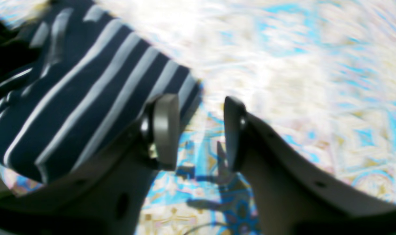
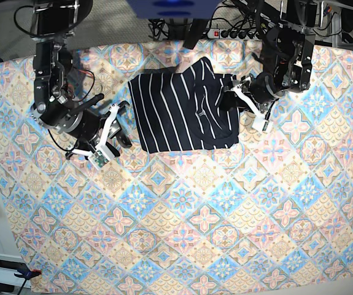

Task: Fold the T-shirt properly
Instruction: 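Press and square the folded bundle edges with both grippers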

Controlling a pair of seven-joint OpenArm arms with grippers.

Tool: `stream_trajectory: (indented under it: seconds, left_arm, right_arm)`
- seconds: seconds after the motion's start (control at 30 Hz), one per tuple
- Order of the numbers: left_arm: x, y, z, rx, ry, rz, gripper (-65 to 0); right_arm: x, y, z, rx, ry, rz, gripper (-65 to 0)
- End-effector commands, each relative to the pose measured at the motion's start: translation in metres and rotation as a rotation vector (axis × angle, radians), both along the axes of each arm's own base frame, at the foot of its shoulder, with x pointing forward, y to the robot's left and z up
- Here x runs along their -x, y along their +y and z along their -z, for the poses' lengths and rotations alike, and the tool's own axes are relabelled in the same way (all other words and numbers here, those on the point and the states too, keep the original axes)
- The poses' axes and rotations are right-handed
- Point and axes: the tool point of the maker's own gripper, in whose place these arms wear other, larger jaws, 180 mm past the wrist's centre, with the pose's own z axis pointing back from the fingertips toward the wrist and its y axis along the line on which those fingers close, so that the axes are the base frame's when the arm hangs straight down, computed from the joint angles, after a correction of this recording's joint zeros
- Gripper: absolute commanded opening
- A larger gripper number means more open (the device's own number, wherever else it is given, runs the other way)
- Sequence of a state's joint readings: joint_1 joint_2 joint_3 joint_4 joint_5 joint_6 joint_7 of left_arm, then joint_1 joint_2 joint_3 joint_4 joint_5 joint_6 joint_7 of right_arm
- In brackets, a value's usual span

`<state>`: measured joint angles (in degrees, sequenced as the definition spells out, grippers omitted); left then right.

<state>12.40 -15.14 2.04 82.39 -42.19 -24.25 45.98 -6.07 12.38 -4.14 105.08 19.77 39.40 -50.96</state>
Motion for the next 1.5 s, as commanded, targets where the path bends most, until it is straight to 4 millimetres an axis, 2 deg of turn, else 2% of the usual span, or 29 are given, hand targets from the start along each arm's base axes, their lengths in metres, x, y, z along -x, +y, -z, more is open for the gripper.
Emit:
stream_trajectory:
  seconds: [0.0, 0.1, 0.27, 0.37, 0.5, 0.57, 0.73, 0.87, 0.93, 1.0, 1.07, 1.2, 1.3, 1.37, 1.47]
  left_arm:
    - [-0.012, -0.002, -0.017, 0.029, -0.058, -0.003, -40.6]
    - [-0.014, 0.000, -0.026, 0.055, -0.075, -0.022, -40.6]
    - [-0.010, 0.031, -0.053, 0.068, -0.136, -0.128, -40.6]
    - [-0.001, 0.027, -0.073, 0.052, -0.182, -0.080, -43.8]
    - [0.016, 0.019, -0.092, 0.032, -0.218, -0.023, -57.9]
    - [0.024, 0.010, -0.092, 0.039, -0.209, 0.013, -64.4]
    - [0.041, -0.013, -0.085, 0.055, -0.169, 0.116, -65.0]
    - [0.056, -0.037, -0.092, 0.077, -0.171, 0.222, -65.0]
    - [0.060, -0.044, -0.092, 0.077, -0.170, 0.249, -65.0]
    - [0.064, -0.042, -0.087, 0.054, -0.159, 0.258, -65.0]
    - [0.067, -0.042, -0.082, 0.036, -0.154, 0.264, -65.0]
    - [0.077, -0.065, -0.081, 0.068, -0.146, 0.309, -65.0]
    - [0.088, -0.082, -0.084, 0.085, -0.147, 0.365, -65.0]
    - [0.096, -0.089, -0.081, 0.074, -0.141, 0.401, -65.0]
    - [0.104, -0.092, -0.078, 0.030, -0.153, 0.449, -65.0]
  right_arm:
    - [0.004, 0.010, -0.003, -0.036, -0.007, -0.029, -49.7]
    - [0.018, 0.023, 0.015, -0.040, 0.053, -0.072, -55.8]
    - [0.038, 0.060, 0.029, -0.007, 0.083, -0.208, -57.7]
    - [0.028, 0.063, 0.032, 0.115, 0.034, -0.255, -57.8]
    - [0.005, 0.078, 0.035, 0.188, 0.000, -0.266, -57.7]
    - [-0.007, 0.077, 0.036, 0.205, -0.003, -0.259, -57.8]
    - [-0.029, 0.071, 0.038, 0.228, -0.001, -0.246, -57.8]
    - [-0.045, 0.066, 0.039, 0.238, 0.002, -0.235, -57.9]
    - [-0.048, 0.062, 0.038, 0.250, 0.002, -0.232, -57.9]
    - [-0.047, 0.061, 0.037, 0.253, -0.004, -0.232, -57.9]
    - [-0.041, 0.055, 0.044, 0.259, 0.012, -0.232, -57.7]
    - [-0.042, 0.058, 0.051, 0.219, 0.016, -0.233, -57.7]
    - [-0.057, 0.053, 0.051, 0.226, 0.018, -0.221, -57.7]
    - [-0.060, 0.049, 0.060, 0.232, 0.047, -0.213, -57.7]
    - [-0.064, 0.047, 0.060, 0.231, 0.049, -0.210, -57.8]
